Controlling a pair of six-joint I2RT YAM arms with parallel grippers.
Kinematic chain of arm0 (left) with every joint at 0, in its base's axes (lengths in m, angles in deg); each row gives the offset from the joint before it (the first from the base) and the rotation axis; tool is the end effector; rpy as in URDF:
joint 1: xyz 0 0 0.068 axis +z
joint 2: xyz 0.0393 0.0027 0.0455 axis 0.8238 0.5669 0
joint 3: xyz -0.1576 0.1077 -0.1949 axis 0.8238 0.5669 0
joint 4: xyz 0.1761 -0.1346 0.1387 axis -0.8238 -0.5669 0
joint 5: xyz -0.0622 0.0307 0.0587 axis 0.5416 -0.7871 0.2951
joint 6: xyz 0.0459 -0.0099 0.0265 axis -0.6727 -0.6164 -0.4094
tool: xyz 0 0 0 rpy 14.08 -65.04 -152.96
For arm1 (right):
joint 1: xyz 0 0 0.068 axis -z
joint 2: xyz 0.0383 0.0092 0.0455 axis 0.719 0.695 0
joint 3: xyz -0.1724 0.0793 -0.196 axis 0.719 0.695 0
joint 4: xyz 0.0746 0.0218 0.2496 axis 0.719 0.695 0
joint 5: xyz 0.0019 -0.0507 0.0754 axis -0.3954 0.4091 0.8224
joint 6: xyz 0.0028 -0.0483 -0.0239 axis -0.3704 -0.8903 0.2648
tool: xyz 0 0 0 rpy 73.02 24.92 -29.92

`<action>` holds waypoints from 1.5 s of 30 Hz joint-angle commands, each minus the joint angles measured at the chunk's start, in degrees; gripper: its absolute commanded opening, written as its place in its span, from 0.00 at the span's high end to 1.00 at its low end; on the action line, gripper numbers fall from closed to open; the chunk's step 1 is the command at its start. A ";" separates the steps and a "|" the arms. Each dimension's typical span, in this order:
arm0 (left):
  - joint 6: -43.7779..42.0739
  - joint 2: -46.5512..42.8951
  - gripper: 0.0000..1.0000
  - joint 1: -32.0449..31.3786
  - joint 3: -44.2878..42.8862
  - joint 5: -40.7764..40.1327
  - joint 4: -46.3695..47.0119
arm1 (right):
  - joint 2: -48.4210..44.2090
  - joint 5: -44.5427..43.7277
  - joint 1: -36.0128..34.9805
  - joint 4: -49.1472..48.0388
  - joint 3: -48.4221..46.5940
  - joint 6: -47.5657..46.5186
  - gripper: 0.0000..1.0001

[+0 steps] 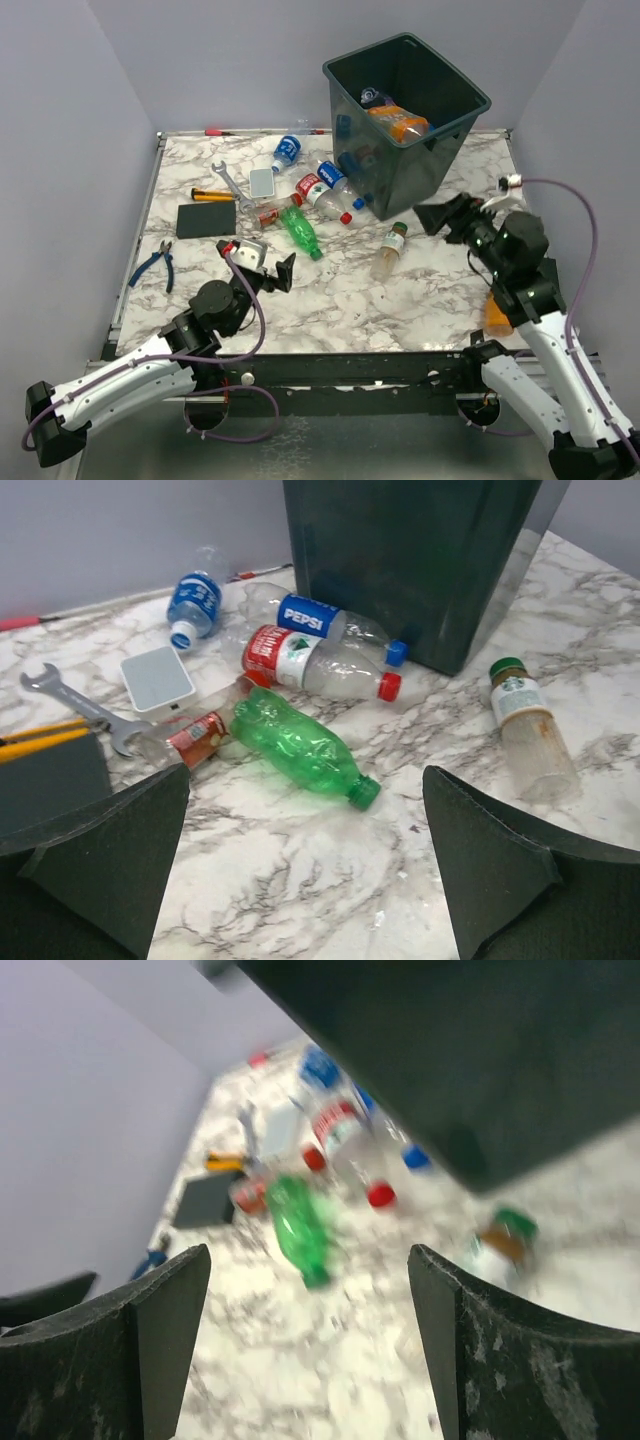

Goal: Put the plastic bottles in the bin
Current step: Place the plastic bottle in the trash bin, then pick up the plastic bottle from the corner of the board.

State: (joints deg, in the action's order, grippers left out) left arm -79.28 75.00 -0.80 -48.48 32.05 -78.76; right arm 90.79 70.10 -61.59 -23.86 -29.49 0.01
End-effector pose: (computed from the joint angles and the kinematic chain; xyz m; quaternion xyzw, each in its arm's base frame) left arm 0.0938 -0.1058 0.2685 0.1471 0.6815 -0.1429 0.7025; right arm 0.1643 0.0509 0.3759 0.0601 0.7213 0.3264 0.6079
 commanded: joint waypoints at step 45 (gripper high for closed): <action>11.56 14.01 0.01 -0.02 -10.27 12.91 -8.06 | 24.61 -37.65 24.49 41.20 10.44 25.98 0.00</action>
State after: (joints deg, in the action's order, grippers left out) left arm -67.52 87.37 -0.80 -56.83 43.72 -86.47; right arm 114.68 29.99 -37.33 20.81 -20.76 26.17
